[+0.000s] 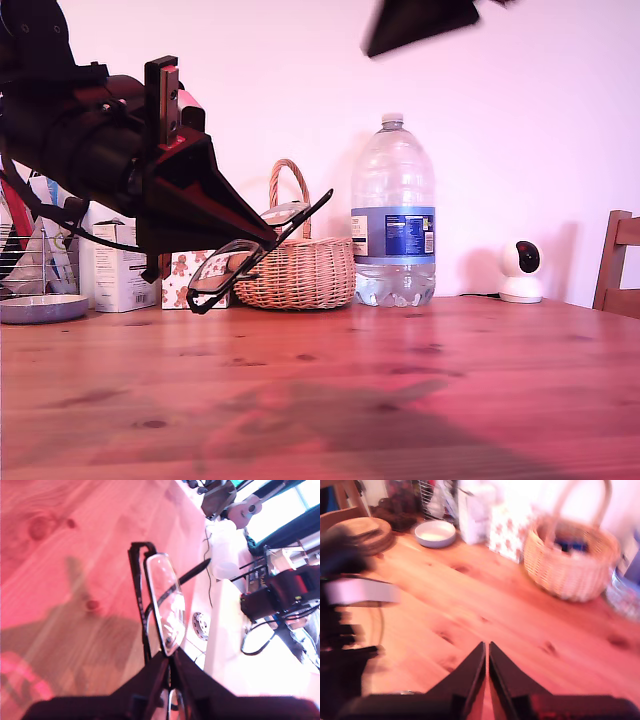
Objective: Pick up the glasses and close them, then place them back on the table
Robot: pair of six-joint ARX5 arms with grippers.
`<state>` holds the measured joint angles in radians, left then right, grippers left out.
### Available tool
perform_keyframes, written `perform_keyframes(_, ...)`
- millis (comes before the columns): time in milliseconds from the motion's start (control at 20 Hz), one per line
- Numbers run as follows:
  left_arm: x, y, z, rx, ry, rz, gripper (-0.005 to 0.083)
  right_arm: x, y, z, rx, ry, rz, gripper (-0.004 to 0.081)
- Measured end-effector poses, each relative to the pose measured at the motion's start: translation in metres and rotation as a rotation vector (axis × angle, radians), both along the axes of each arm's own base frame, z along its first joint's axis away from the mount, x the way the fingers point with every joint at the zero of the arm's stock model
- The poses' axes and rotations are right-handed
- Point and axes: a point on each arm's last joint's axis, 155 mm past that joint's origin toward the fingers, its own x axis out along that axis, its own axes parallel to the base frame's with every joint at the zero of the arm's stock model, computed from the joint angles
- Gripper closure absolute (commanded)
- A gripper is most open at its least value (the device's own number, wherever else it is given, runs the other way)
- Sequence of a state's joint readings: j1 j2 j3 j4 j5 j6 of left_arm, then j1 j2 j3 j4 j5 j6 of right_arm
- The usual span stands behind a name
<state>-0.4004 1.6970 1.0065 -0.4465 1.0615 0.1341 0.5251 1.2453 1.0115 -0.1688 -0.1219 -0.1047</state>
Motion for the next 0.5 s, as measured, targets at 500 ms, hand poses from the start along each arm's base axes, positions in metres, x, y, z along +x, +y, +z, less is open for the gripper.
perform_keyframes(500, 0.000, 0.000, 0.000, -0.001, -0.001, 0.000, 0.0794, 0.004, -0.114, -0.040, 0.136, -0.057, -0.234, 0.0781)
